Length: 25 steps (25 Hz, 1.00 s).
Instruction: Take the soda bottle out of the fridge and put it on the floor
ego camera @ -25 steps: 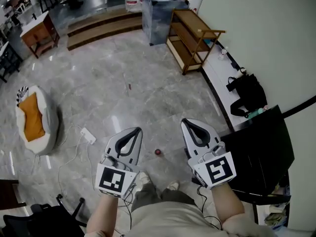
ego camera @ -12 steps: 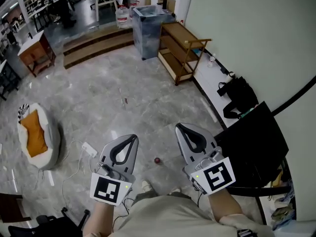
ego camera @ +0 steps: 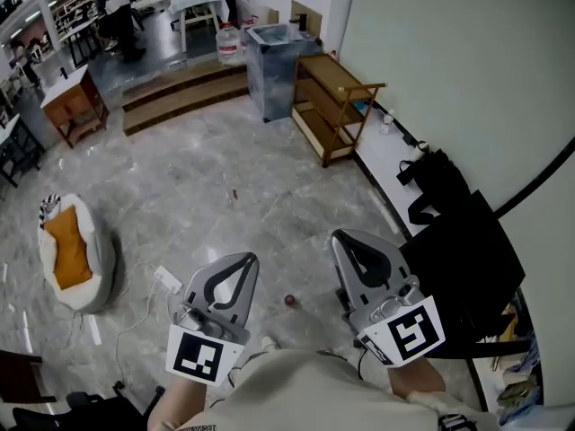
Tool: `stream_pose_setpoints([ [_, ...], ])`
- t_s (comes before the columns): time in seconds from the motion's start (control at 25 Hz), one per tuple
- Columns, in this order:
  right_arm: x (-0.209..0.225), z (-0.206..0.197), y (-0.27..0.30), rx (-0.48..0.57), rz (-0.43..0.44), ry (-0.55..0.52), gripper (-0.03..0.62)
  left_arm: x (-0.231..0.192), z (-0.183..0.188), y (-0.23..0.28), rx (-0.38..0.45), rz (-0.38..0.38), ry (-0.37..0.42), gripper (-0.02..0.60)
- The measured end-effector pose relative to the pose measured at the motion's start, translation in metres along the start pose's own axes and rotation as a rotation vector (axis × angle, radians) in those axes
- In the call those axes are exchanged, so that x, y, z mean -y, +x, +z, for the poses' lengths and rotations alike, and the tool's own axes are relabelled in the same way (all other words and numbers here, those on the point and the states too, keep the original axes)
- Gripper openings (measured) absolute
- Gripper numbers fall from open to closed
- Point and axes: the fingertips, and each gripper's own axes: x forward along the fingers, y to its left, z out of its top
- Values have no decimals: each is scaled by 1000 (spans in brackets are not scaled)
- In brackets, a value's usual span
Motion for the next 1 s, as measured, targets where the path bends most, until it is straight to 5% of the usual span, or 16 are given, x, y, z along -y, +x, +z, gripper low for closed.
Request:
stream_pose_setpoints([
  [1.0, -3, -16, 18, -37, 20, -7, -5, -33, -8, -16, -22, 76, -19, 6],
])
